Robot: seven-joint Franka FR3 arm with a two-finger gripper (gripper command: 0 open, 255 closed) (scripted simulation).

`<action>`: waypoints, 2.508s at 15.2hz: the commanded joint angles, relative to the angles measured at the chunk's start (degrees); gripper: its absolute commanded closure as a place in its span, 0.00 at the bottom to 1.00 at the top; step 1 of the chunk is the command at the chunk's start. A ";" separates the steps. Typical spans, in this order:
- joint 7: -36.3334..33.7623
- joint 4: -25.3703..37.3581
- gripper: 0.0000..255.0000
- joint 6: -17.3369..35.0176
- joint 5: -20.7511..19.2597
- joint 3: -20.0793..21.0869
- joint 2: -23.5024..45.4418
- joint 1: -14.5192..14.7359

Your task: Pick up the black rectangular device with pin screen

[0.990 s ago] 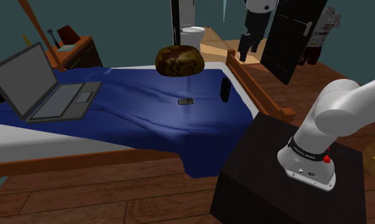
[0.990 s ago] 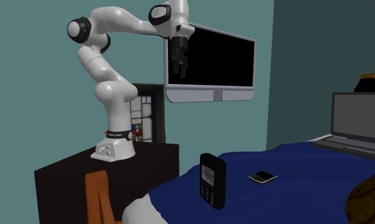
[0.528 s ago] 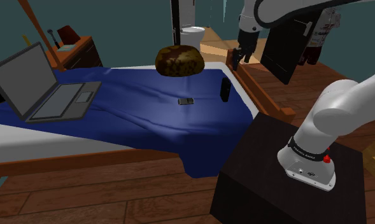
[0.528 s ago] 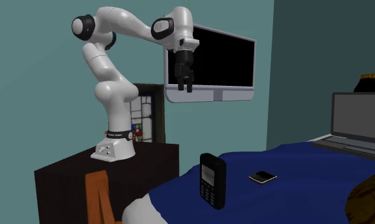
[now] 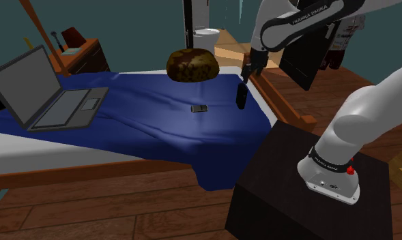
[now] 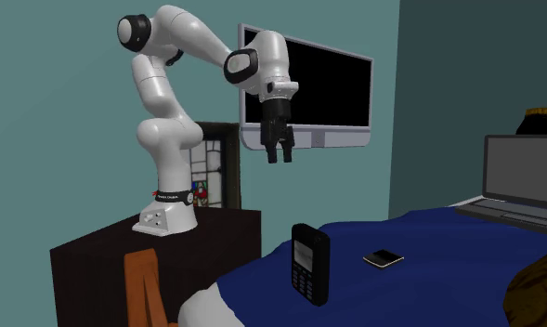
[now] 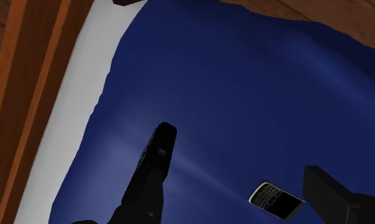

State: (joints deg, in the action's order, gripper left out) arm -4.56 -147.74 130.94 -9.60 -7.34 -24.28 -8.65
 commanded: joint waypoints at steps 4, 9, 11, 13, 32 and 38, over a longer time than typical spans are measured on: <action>0.83 0.63 0.00 11.46 0.00 -3.27 10.07 -1.80; 3.03 3.65 0.00 21.21 3.01 -6.00 21.14 -2.74; 4.74 5.41 0.00 24.63 5.49 -6.71 25.73 -3.17; 5.81 6.11 0.00 26.75 7.05 -6.73 28.36 -3.54; 7.18 5.74 1.00 31.21 9.14 -6.11 32.54 -3.91; 5.73 6.16 1.00 26.41 6.92 -6.83 28.05 -3.46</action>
State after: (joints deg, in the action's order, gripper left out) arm 1.55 -141.46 158.18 -2.17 -14.05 4.76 -12.21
